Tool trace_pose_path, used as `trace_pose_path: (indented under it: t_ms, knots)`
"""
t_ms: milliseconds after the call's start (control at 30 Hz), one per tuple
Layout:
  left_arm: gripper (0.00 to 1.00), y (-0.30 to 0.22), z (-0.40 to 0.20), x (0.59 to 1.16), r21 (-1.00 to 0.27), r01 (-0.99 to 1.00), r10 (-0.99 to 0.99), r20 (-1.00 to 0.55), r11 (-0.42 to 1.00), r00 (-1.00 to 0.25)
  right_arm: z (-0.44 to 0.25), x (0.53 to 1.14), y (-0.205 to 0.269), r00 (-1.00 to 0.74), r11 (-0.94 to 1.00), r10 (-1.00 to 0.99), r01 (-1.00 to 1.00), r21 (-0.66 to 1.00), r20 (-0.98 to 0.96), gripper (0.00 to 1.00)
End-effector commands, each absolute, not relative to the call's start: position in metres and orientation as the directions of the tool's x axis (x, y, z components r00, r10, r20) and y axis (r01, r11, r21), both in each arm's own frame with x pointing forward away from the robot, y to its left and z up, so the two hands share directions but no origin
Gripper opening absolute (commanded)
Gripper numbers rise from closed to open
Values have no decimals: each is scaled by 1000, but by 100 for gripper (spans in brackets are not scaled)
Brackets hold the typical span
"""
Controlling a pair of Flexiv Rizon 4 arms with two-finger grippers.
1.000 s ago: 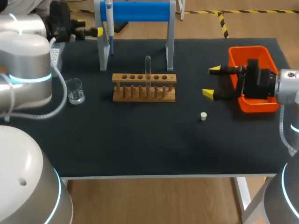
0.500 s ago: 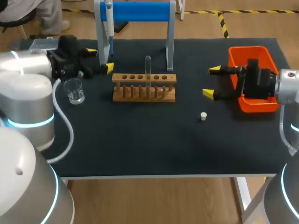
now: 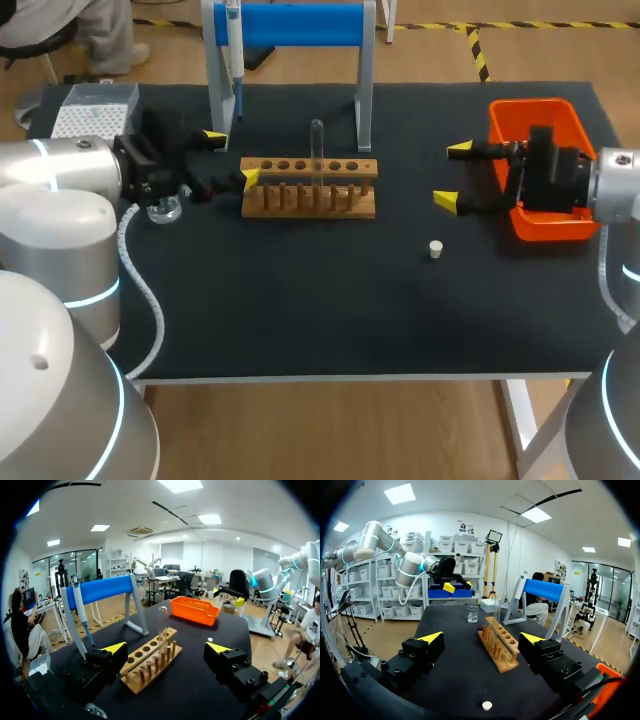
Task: Invert the test tube, pick up the pipette, mount the tip to pipette, aspirate from beaker and dispense into the tube, eject the tip, return the pipette, and cap with the stopper.
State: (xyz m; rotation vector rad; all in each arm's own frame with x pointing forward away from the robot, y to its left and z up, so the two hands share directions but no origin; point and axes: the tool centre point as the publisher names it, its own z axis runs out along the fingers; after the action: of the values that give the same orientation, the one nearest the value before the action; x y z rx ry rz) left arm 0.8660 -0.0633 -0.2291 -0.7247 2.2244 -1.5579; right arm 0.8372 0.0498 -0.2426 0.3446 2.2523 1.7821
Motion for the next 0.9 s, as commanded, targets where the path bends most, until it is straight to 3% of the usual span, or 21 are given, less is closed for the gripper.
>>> trace_pose_path:
  t_ms: [33,633,900]
  knots:
    - [100,-63,-230,865,-937,-217,-579,21,272,-815,-243,837,50,-941,224,336,30,974,-48,100]
    - [100,-63,-230,865,-937,-217,-579,21,272,-815,-243,837,50,-941,224,336,30,974,-48,100]
    - [100,-63,-230,865,-937,-217,-579,21,272,-815,-246,883,74,-981,160,176,-55,986,-83,100]
